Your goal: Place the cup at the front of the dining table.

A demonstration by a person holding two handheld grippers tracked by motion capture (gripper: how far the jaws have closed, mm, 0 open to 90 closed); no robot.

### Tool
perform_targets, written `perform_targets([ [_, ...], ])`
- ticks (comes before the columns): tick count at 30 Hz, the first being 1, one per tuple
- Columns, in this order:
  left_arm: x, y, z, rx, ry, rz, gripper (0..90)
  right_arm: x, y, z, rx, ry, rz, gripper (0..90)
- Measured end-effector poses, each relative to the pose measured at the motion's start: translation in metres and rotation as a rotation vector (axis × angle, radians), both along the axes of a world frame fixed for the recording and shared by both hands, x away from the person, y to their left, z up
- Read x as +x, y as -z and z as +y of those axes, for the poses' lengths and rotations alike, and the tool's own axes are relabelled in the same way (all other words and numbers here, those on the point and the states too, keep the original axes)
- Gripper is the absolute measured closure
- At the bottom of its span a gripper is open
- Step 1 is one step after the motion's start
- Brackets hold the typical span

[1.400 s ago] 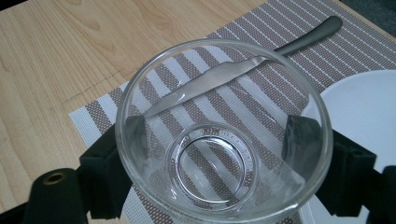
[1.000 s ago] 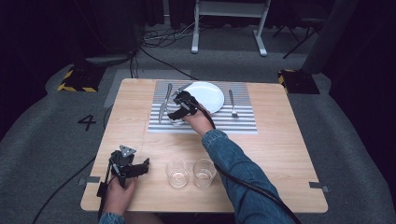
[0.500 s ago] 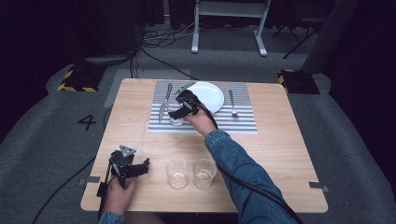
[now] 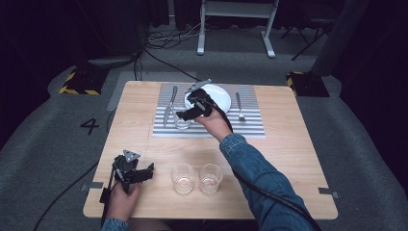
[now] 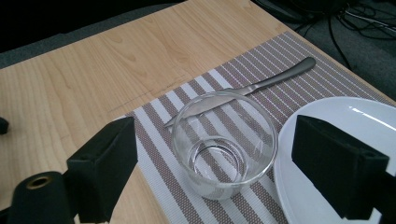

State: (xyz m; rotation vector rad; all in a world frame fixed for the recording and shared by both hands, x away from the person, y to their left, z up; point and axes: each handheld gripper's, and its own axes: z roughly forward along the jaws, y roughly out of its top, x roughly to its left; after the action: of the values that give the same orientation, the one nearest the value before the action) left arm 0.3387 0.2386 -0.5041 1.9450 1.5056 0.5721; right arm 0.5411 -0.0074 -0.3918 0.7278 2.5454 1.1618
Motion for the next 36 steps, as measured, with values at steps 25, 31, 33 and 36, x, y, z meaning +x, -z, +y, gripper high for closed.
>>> perform_targets([
  [25, 0.002, 0.0, -0.002, -0.011, 0.0, 0.007, 15.2, -0.048, -0.05, -0.091, 0.06, 0.023, -0.04, 14.4],
  [31, 0.003, 0.0, -0.002, -0.009, 0.003, 0.005, 15.2, -0.057, -0.053, -0.112, 0.025, 0.06, -0.061, 11.8],
  [33, 0.003, 0.0, -0.002, -0.009, 0.003, 0.005, 15.2, -0.06, -0.053, -0.122, 0.023, 0.069, -0.07, 11.7],
  [36, 0.003, 0.0, -0.002, -0.009, 0.003, 0.005, 15.2, -0.064, -0.054, -0.13, 0.019, 0.076, -0.07, 11.6],
])
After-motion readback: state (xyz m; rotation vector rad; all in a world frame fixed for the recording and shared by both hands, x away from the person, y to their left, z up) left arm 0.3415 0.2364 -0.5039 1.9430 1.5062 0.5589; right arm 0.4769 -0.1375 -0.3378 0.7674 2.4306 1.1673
